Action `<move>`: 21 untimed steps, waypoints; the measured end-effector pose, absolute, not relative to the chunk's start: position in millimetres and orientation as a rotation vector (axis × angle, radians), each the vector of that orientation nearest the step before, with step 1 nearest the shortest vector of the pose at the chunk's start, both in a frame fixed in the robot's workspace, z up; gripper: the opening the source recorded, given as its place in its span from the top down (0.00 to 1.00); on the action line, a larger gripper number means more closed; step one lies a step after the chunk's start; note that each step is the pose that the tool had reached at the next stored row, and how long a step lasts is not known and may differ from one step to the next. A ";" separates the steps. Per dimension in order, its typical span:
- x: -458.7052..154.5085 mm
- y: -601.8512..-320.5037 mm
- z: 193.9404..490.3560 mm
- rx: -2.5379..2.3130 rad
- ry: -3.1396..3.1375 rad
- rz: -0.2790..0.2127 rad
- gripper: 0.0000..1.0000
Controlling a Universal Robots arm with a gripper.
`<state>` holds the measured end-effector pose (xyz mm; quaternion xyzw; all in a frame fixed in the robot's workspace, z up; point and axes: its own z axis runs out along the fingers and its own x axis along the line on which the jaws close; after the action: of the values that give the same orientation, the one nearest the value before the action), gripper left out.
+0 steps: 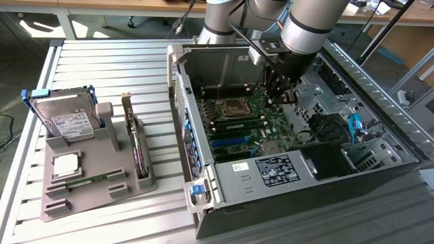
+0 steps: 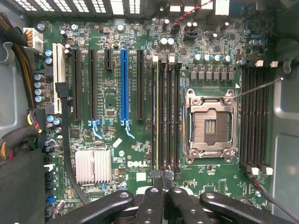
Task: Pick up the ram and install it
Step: 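Press down the ram until it locks into place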
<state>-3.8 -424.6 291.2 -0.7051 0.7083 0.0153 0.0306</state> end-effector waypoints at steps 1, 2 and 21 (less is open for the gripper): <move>-3.8 -424.6 291.0 -2.173 2.183 0.047 0.89; -3.8 -424.6 288.7 -2.173 2.183 0.047 0.89; 4.2 -411.5 251.1 -2.179 2.189 0.034 0.89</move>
<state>4.2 -411.5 251.1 -0.7052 0.7084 0.0111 0.0263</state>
